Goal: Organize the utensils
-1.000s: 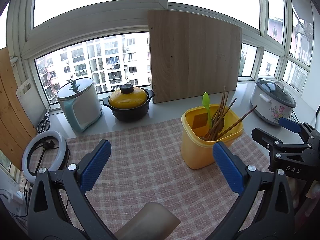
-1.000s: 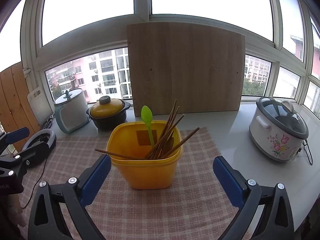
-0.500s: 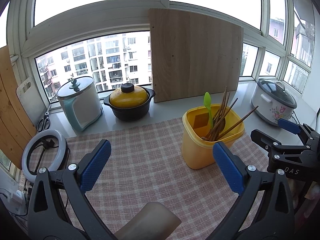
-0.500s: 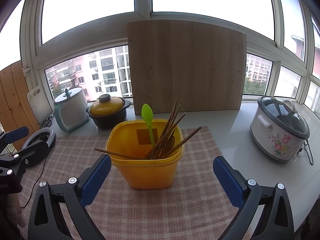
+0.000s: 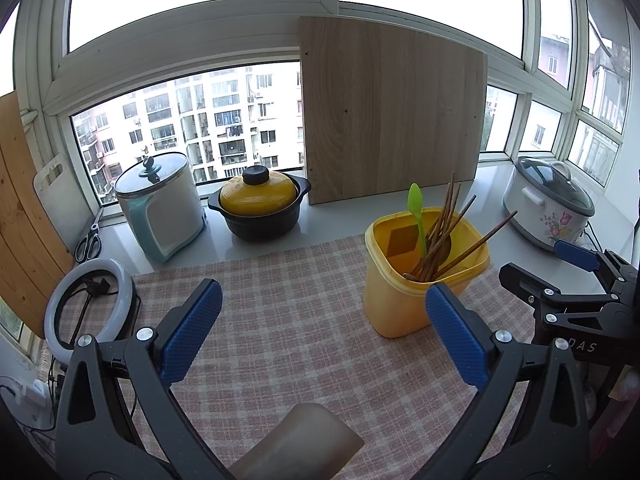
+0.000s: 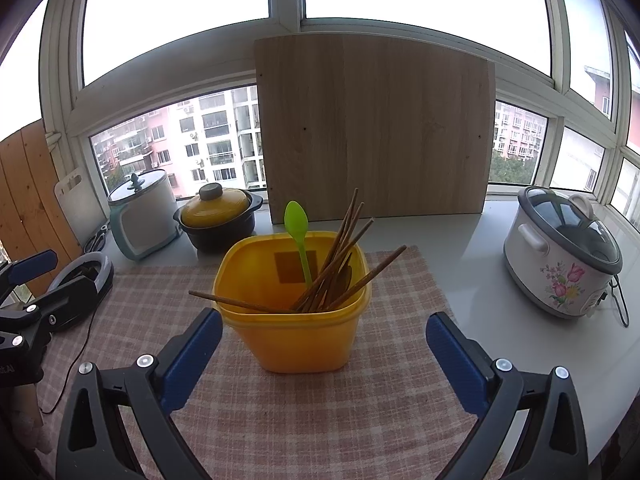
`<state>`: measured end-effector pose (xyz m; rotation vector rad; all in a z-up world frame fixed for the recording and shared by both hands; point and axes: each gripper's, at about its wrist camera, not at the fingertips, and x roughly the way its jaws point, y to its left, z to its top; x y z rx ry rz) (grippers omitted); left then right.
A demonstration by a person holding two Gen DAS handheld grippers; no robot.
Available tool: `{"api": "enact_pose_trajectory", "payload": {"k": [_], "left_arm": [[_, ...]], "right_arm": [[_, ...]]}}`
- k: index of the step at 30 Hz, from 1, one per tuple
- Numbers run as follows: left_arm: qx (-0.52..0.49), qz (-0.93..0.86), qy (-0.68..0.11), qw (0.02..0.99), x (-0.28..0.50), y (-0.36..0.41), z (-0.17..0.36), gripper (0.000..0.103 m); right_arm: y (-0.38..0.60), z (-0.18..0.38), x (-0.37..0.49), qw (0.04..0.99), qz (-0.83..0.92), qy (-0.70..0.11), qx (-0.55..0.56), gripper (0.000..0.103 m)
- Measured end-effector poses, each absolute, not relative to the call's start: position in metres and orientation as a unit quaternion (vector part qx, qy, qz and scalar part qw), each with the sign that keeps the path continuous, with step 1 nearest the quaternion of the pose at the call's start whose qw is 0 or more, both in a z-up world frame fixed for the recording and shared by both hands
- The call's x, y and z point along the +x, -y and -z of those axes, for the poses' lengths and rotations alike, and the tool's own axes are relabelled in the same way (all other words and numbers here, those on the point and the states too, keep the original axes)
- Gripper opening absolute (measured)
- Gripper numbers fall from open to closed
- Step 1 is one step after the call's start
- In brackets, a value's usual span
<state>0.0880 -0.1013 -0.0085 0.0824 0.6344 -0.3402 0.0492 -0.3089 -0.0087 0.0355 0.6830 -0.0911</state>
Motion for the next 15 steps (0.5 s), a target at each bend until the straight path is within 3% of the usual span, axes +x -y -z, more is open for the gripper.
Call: {"api": "enact_pose_trajectory", "payload": {"k": [15], "left_arm": [[0.042,0.163,-0.31,0.935,0.0877,0.1002,0.0105,0.103]], "right_arm": [[0.3096,0.0109,0.0505,0.939,0.045,-0.341,0.02,0.103]]}}
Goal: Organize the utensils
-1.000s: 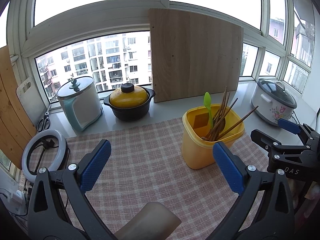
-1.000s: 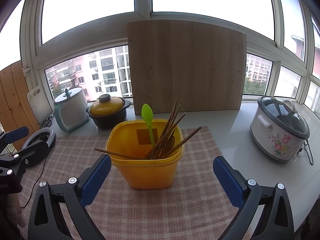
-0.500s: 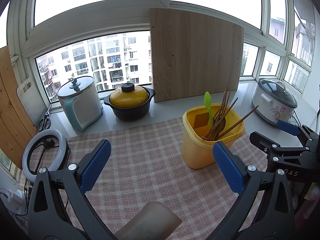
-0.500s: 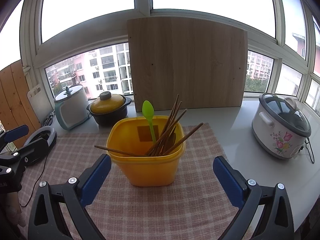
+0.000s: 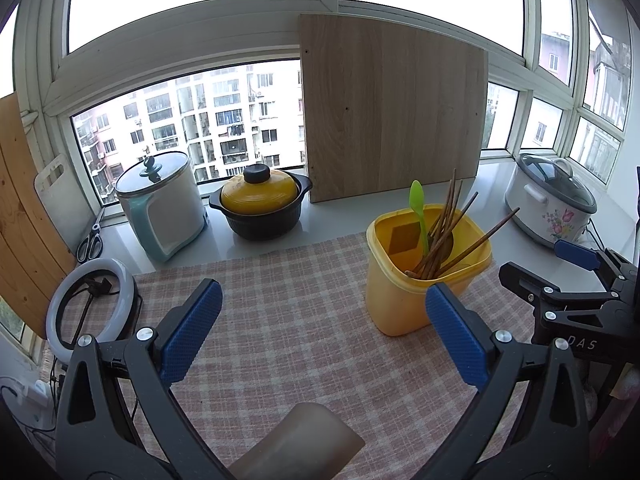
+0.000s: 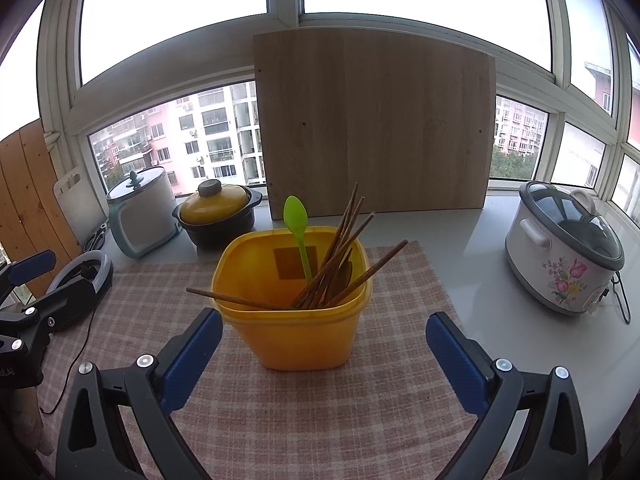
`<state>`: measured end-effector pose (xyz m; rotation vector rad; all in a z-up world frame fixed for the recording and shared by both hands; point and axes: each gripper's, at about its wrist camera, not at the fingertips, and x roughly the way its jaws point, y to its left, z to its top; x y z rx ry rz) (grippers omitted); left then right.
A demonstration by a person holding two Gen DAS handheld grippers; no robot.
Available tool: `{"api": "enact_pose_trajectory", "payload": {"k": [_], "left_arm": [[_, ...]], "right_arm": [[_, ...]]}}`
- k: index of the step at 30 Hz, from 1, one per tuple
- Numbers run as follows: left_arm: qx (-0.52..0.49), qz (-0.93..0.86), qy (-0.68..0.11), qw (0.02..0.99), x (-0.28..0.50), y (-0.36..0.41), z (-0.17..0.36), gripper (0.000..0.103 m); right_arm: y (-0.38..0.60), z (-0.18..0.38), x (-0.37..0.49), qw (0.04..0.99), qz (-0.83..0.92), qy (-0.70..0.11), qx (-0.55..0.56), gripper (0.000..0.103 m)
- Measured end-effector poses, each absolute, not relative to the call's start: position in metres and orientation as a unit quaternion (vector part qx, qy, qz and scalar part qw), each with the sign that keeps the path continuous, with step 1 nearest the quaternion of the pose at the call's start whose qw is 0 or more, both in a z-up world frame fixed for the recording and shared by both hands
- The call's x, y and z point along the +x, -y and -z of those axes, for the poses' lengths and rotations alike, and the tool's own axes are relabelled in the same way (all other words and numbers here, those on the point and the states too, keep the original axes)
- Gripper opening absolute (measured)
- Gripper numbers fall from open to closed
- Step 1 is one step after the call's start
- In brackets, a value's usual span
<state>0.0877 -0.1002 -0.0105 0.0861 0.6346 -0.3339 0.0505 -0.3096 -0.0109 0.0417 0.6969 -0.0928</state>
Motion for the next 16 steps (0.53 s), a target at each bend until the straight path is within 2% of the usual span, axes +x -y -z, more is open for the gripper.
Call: {"api": "enact_pose_trajectory", "payload": {"k": [16], "left_arm": [[0.054,0.146,-0.303,0.94,0.0833,0.0986,0.0092,0.103]], "right_arm": [[0.3112,0.014,0.0521,0.936,0.047,-0.347,0.024,0.103]]}}
